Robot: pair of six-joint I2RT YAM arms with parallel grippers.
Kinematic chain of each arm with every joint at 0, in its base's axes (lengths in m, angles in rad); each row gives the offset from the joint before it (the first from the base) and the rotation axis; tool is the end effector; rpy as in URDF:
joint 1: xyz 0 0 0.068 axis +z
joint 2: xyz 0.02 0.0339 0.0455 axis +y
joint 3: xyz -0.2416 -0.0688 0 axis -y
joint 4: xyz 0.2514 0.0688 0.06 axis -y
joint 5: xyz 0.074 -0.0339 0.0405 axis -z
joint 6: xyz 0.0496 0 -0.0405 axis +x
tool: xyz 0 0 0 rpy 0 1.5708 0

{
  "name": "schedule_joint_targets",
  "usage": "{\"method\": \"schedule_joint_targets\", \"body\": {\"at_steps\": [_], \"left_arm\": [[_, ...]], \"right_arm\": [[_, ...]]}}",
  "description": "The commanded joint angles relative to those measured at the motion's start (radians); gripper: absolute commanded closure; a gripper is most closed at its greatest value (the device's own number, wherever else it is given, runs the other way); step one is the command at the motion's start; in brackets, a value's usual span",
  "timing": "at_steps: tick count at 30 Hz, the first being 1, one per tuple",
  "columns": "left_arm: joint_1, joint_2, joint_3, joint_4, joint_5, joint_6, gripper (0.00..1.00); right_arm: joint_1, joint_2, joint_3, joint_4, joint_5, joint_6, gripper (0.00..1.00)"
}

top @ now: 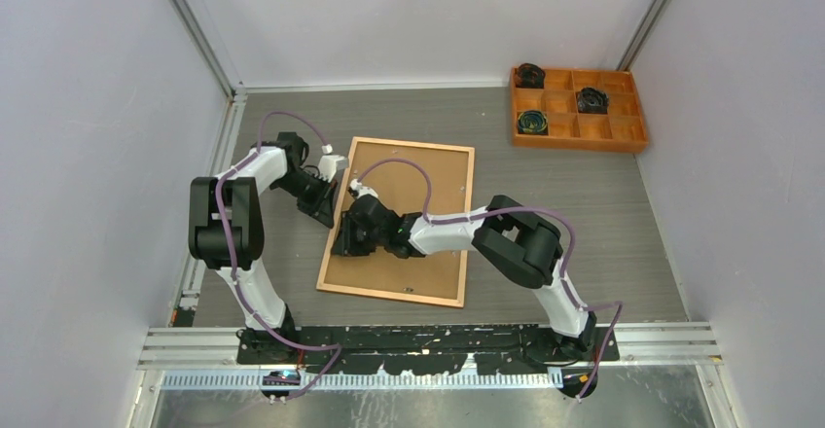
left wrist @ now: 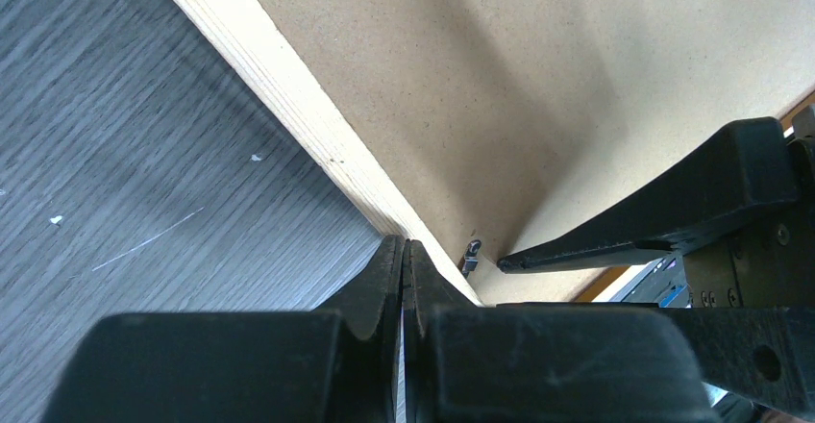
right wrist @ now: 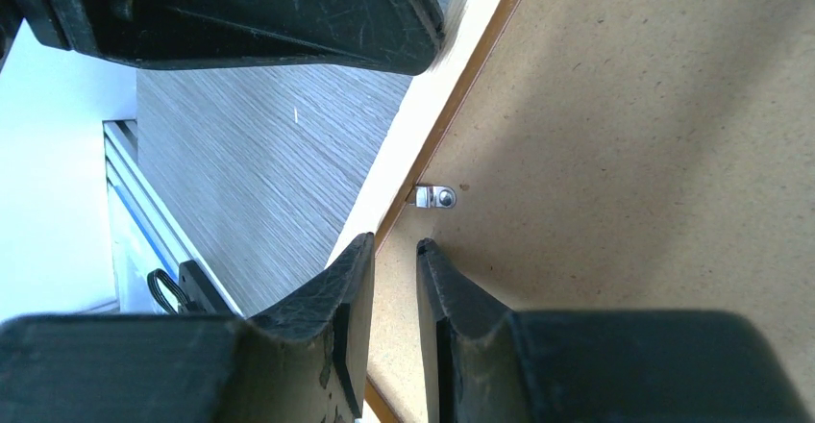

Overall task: Put the photo into the frame
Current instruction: Install the photo frame at the center of the board.

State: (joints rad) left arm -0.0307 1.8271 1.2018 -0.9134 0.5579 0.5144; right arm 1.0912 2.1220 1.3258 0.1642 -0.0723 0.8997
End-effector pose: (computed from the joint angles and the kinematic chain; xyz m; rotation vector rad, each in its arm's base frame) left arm 0.3230 -0.0362 0.1327 0.7862 2.7638 -0.7880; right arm 0.2113 0.4141 0.1087 -0.2808 2.4507 1.0981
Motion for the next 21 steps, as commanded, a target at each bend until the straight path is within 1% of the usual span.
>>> {"method": "schedule_joint_targets", "body": {"at_steps": [1, 10, 21], "left_arm": [[-0.007, -0.002, -0.006, -0.006, 0.005, 0.022, 1.00], [-0.008, -0.003, -0.010, -0.003, 0.003, 0.025, 0.99], [-0.008, -0.003, -0.015, -0.001, 0.002, 0.026, 1.00]], "right_arm": [[0.012, 0.008, 0.022, -0.050, 0.020, -0.016, 0.71], [0.008, 0.054, 0.081, -0.057, 0.037, -0.034, 0.71], [-0.001, 0.061, 0.075, -0.056, 0.069, -0.034, 0.72]]}}
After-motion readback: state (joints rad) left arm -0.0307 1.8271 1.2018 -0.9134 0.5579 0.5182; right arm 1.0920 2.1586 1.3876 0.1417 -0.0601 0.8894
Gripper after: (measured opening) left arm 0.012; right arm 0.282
